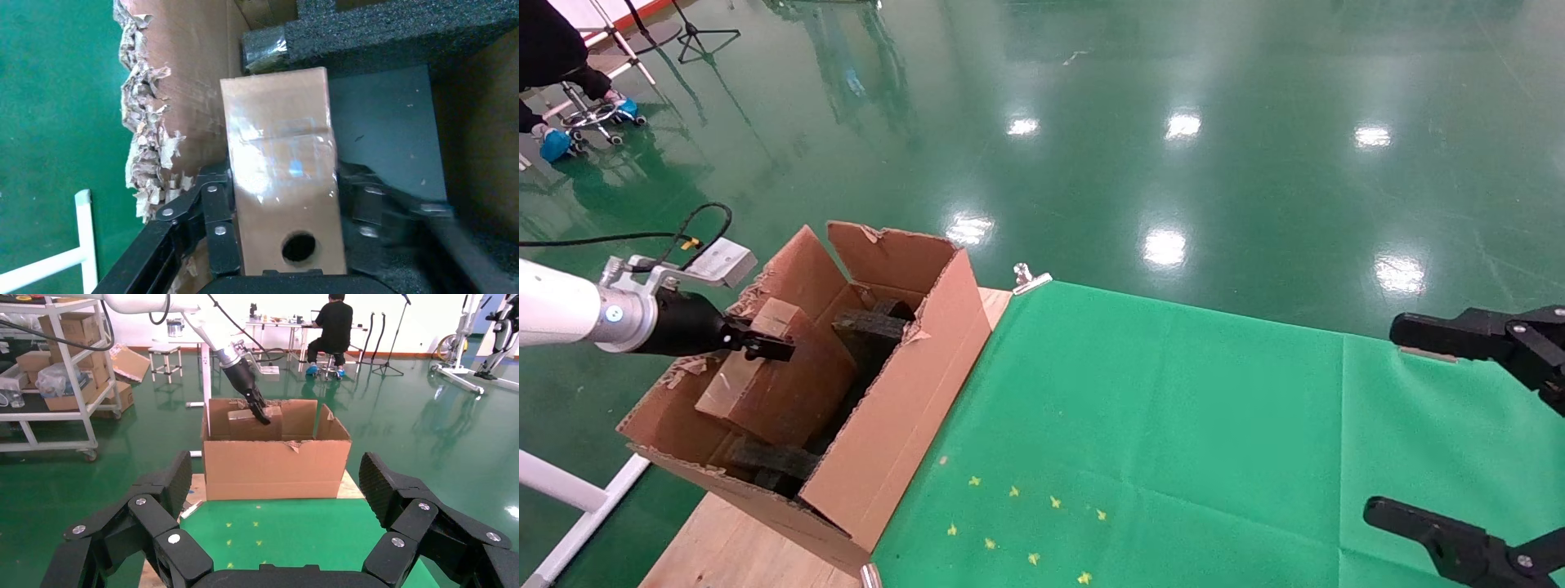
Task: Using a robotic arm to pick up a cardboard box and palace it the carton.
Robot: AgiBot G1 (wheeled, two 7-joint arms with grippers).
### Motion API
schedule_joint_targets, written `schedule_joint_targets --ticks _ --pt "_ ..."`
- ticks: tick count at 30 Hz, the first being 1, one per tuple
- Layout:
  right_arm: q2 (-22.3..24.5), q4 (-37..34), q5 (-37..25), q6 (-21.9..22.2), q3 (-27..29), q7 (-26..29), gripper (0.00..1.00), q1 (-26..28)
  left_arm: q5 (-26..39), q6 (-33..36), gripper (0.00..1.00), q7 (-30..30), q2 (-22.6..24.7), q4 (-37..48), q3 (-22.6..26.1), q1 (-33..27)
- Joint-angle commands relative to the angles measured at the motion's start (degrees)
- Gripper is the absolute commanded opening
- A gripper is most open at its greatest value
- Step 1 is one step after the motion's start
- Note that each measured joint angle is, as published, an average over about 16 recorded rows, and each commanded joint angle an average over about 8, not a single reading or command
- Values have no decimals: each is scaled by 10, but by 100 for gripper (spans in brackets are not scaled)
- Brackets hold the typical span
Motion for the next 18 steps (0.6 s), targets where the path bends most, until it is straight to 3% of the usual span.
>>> schedule_joint_targets --ticks 1,18 --pt "0 0 0 0 0 0 100 0 1 1 100 -1 0 -1 0 -1" --pt "0 0 0 0 0 0 100 0 -12 17 100 9 -8 -19 -8 -14"
